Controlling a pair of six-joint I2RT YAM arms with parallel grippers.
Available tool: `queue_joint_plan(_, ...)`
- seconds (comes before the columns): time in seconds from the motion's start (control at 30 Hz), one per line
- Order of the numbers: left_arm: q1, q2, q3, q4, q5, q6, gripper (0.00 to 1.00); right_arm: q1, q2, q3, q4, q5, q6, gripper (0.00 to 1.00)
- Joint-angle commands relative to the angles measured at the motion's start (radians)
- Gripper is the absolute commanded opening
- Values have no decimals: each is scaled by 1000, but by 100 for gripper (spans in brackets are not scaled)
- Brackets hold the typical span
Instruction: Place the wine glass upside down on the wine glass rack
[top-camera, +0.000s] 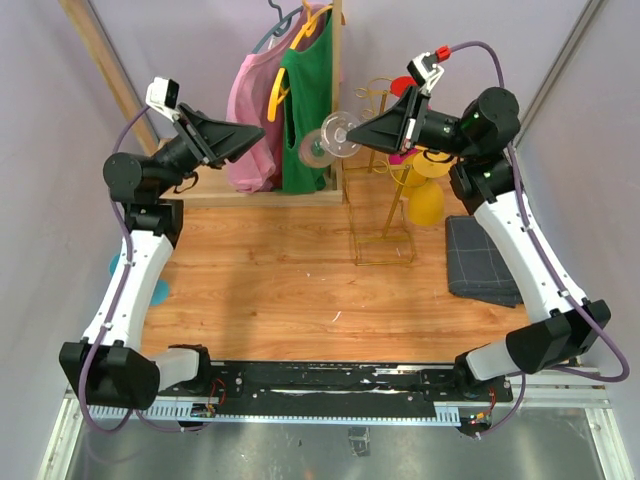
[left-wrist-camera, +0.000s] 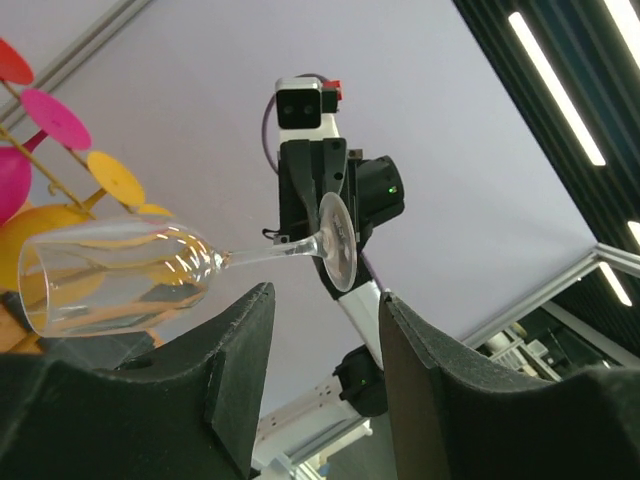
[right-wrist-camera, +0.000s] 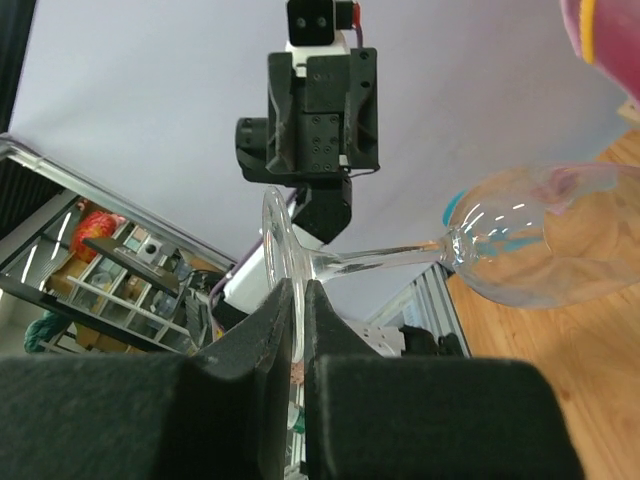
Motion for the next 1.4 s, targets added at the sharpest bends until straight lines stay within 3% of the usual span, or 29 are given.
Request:
queue_joint_plan(0.0,-28,-31,-2,-152,-8,112,51,37,-19,44,-215,18,-218,1)
queue_joint_plan(0.2,-75,-32,41,-369,-42,264,51,88,13,75,-382,59,-347,1)
queue_joint_plan(0.47,-155,-15,108,-652,-129,469,50,129,32,92,-463,106,-422,1)
queue_joint_plan(0.93,-279,-2,98,-715,-178,531,47,144,68,134,-530,145,-469,1)
queue_joint_plan(1.37,-342,7,135,-803,-260,593,25,152,86,148,-558,164,-491,1)
